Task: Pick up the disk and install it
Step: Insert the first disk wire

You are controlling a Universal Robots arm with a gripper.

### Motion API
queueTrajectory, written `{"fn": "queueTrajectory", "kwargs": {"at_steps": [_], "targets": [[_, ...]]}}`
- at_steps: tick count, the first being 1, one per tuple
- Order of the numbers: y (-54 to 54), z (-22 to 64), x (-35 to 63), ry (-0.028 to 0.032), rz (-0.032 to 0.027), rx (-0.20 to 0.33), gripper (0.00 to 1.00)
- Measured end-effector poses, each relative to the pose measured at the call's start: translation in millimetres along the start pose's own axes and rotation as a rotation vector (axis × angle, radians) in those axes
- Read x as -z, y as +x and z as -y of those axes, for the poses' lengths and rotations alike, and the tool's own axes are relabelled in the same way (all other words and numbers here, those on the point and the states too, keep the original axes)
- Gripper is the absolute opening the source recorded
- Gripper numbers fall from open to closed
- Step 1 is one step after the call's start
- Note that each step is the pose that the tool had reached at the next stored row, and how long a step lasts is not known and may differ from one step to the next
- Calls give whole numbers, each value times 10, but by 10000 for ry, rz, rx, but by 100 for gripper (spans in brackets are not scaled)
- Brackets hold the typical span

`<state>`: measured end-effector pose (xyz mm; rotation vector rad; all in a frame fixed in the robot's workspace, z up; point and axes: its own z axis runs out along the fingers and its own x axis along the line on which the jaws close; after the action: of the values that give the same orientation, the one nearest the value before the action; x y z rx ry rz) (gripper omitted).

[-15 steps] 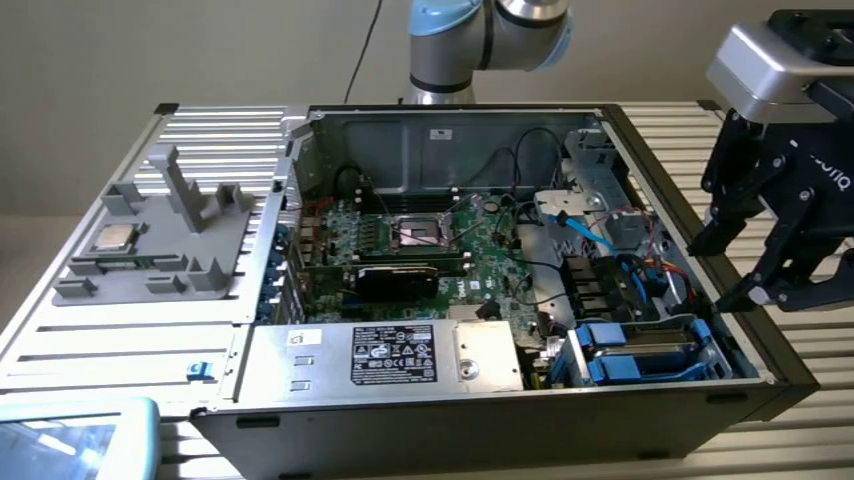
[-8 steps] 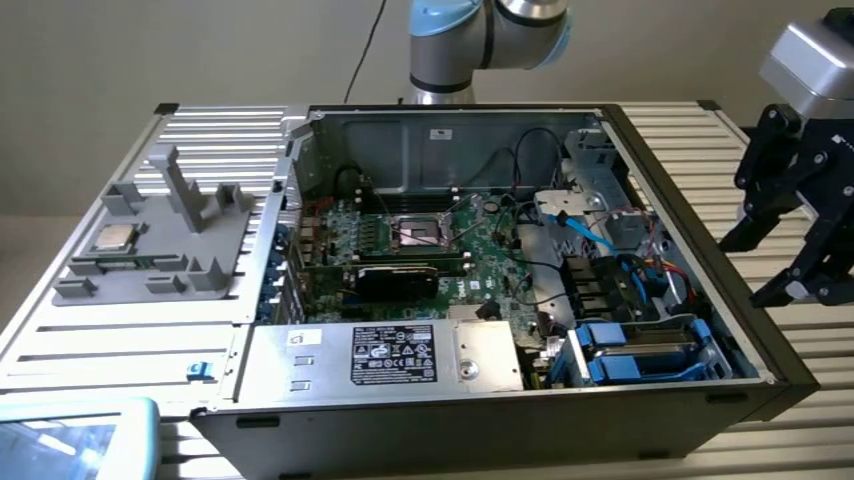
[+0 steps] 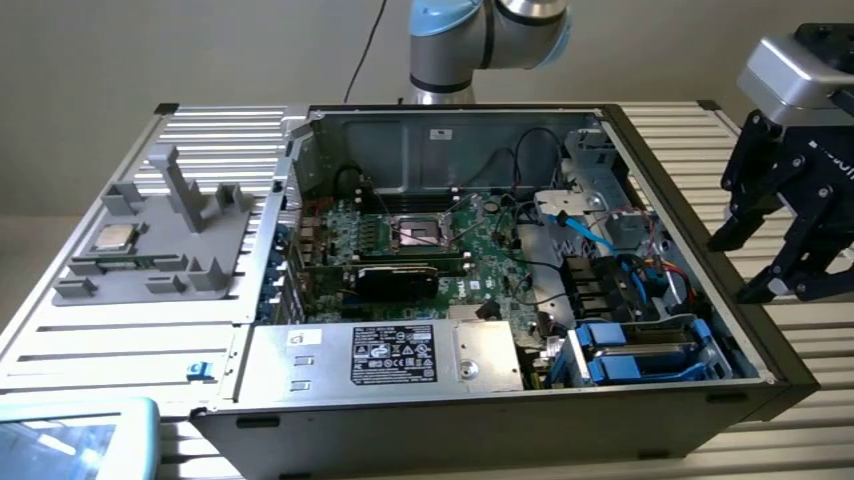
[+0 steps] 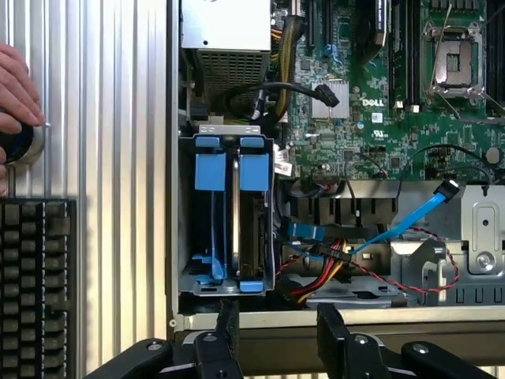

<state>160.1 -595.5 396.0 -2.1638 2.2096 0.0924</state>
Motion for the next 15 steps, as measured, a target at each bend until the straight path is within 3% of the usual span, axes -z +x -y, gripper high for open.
{"fn": "queueTrajectory", "kwargs": {"at_steps": [9,11,12,15], "targets": [[-50,-21,-32,9,1,-86,54],[-72,-22,-54,10,0,-102,54],[-81,-22,-74,11,1,-117,60],[-93,-32,-130,18,3,-212,60]]}}
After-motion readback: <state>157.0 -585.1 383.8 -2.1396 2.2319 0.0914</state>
